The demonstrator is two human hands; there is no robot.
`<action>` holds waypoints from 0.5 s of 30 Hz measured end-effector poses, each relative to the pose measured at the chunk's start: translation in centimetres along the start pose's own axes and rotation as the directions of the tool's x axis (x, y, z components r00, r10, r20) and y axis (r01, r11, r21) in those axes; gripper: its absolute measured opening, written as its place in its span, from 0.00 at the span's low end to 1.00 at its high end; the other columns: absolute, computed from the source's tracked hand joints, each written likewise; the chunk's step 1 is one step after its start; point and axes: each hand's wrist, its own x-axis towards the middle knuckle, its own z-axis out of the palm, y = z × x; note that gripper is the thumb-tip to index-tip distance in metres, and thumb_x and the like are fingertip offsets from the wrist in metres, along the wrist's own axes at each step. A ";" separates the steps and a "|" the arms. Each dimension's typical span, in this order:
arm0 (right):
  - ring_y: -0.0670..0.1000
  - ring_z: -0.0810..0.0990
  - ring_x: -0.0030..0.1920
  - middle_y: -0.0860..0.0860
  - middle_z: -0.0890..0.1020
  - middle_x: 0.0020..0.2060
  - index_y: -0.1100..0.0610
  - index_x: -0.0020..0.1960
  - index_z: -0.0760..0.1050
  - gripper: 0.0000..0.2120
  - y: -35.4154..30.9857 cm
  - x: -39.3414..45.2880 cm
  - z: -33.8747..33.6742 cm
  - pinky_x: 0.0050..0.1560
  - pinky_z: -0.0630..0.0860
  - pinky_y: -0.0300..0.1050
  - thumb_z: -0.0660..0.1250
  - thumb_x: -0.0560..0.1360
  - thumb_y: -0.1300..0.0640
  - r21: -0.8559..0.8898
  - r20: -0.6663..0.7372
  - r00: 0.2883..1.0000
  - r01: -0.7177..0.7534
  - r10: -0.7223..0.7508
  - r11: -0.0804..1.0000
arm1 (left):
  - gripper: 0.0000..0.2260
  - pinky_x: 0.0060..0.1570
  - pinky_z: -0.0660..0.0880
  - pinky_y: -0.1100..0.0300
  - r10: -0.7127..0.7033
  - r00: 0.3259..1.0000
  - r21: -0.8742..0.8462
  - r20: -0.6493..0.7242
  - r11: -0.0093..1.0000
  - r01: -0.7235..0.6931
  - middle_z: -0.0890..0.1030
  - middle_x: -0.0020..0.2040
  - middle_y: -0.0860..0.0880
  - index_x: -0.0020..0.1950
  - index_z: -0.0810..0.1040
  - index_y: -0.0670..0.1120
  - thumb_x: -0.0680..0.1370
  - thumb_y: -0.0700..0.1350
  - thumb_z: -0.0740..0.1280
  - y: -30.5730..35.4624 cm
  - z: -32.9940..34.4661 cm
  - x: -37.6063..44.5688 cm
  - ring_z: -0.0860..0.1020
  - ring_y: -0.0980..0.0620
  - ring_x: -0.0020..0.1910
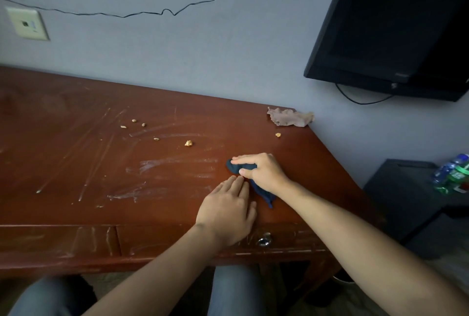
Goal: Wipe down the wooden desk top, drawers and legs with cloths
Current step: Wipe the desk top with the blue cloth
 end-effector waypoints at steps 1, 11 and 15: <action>0.43 0.78 0.66 0.44 0.83 0.62 0.52 0.63 0.84 0.17 -0.1 -0.4 0.0 0.70 0.69 0.37 0.73 0.76 0.65 0.006 0.005 1.000 0.000 0.000 1.000 | 0.29 0.80 0.53 0.54 0.001 1.000 0.013 -0.013 1.000 -0.001 0.61 0.83 0.45 0.83 0.59 0.44 0.86 0.58 0.48 0.1 0.1 -0.3 0.57 0.47 0.82; 0.46 0.79 0.65 0.47 0.83 0.63 0.52 0.63 0.84 0.17 -0.4 -0.1 0.6 0.71 0.70 0.42 0.71 0.77 0.66 -0.050 -0.042 0.999 0.032 -0.034 0.998 | 0.29 0.74 0.68 0.49 0.034 0.986 0.067 -0.161 0.997 -0.024 0.77 0.70 0.40 0.72 0.76 0.40 0.83 0.55 0.48 0.4 1.2 -0.8 0.73 0.41 0.73; 0.49 0.79 0.65 0.48 0.83 0.63 0.52 0.65 0.82 0.16 -0.1 3.0 1.0 0.68 0.70 0.40 0.70 0.79 0.61 -0.132 -0.085 0.996 0.023 -0.034 0.991 | 0.27 0.71 0.72 0.48 0.048 0.985 0.104 -0.166 0.994 -0.031 0.79 0.69 0.39 0.70 0.78 0.39 0.82 0.55 0.53 0.3 1.5 -0.6 0.76 0.40 0.70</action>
